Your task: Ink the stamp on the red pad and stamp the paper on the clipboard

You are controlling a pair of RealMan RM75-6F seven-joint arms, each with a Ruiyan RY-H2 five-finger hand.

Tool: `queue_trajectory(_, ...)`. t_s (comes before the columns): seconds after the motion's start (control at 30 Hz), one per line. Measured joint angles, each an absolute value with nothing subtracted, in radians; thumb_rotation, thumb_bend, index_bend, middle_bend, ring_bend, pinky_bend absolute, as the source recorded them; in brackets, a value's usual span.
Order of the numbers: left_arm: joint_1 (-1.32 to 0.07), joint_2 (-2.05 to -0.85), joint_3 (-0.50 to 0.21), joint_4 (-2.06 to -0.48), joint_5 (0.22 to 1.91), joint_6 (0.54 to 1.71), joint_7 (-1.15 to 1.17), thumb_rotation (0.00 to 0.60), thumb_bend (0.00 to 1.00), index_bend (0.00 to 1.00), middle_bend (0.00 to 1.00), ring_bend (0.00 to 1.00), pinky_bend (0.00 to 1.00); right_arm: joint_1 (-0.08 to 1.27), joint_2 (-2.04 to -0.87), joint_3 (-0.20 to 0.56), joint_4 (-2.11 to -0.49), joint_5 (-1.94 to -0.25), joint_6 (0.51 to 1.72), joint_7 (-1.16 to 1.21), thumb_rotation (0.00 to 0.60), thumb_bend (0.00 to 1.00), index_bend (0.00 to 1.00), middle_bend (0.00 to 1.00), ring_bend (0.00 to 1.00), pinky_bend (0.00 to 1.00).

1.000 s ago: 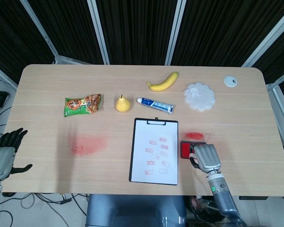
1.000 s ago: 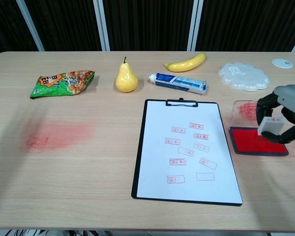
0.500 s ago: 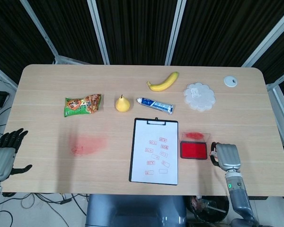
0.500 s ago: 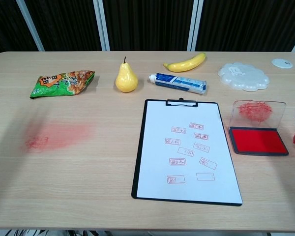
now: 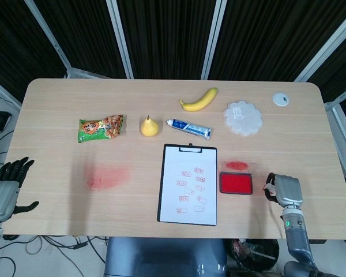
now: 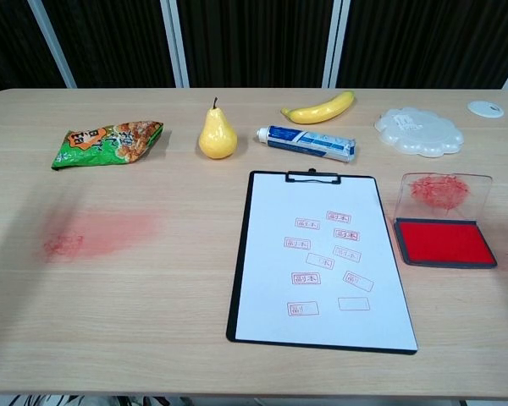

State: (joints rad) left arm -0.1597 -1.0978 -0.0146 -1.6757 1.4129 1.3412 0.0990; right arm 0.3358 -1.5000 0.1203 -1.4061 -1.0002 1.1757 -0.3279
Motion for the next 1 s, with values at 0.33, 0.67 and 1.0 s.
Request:
queue_trajectory(0.33, -0.158, -1.104, -0.017, -1.675, 1.408, 1.345, 0.116, 0.6, 0.04, 0.0, 0.0, 0.0, 0.0, 0.334, -1.542, 0.134, -1.347, -0.992, 1.145, -0.292, 0.6, 0.44, 0.88, 0.76, 0.8, 0.87)
queue_trajectory(0.67, -0.155, -1.106, -0.018, -1.675, 1.407, 1.348, 0.121, 0.6, 0.04, 0.0, 0.0, 0.0, 0.0, 0.333, -1.563, 0.139, -1.316, -1.005, 1.132, -0.288, 0.6, 0.36, 0.79, 0.69, 0.79, 0.87)
queue_trajectory(1.0, -0.154, -1.104, -0.018, -1.674, 1.409, 1.347, 0.117, 0.6, 0.04, 0.0, 0.0, 0.0, 0.0, 0.33, -1.562, 0.14, -1.321, -1.005, 1.129, -0.307, 0.6, 0.35, 0.76, 0.66, 0.79, 0.87)
